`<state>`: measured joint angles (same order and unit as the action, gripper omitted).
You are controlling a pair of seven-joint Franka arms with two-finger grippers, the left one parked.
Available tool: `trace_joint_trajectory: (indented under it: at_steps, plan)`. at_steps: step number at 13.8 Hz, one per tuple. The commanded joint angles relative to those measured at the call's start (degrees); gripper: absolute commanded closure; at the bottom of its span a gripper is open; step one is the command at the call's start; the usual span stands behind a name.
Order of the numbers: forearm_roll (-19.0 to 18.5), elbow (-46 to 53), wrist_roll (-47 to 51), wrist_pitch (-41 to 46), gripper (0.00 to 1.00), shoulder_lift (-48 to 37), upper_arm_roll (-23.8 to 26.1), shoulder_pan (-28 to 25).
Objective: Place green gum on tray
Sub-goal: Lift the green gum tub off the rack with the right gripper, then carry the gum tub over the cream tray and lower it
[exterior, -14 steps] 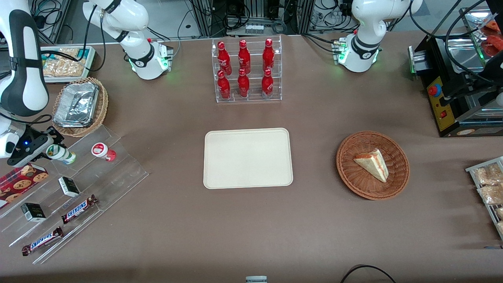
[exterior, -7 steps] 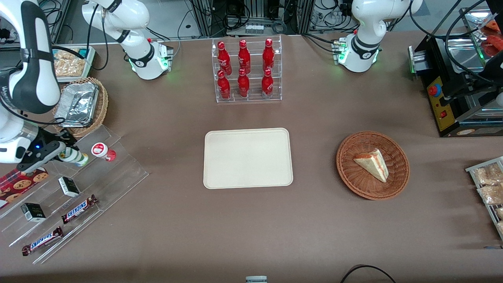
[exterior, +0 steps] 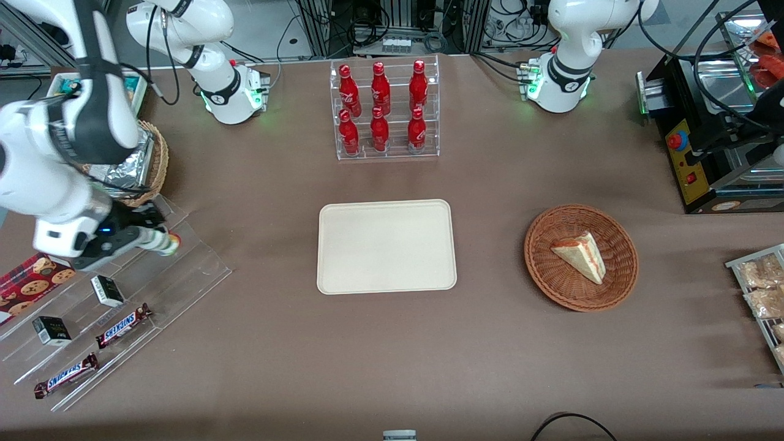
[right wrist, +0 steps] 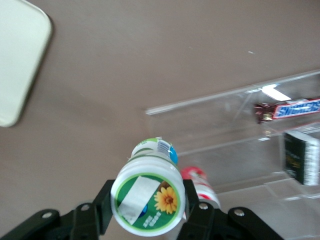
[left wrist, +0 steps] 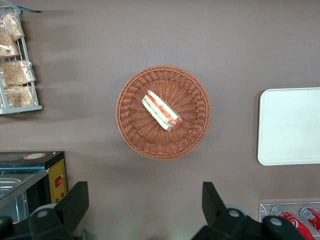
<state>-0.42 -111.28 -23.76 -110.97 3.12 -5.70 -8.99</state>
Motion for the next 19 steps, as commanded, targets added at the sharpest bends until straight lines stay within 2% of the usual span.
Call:
trace_joint_trajectory:
  at_steps: [1, 7, 10, 12, 16, 19]
  plan:
    - [0.9, 1.2, 10.1, 1.6, 1.00, 0.1, -0.5, -6.0]
    - [1.3, 2.9, 31.6, 0.1, 1.00, 3.5, -0.5, -17.7]
    - [4.2, 6.6, 39.9, -0.6, 1.00, 8.2, -0.5, -22.2]
    - [6.6, 7.0, 44.6, -4.6, 1.00, 10.9, -0.5, -25.0]
    - [6.6, 8.8, 54.8, -12.3, 1.00, 16.8, -0.6, -30.6]
    - [6.5, 13.4, 60.9, -13.6, 1.00, 22.2, -0.6, -34.6]
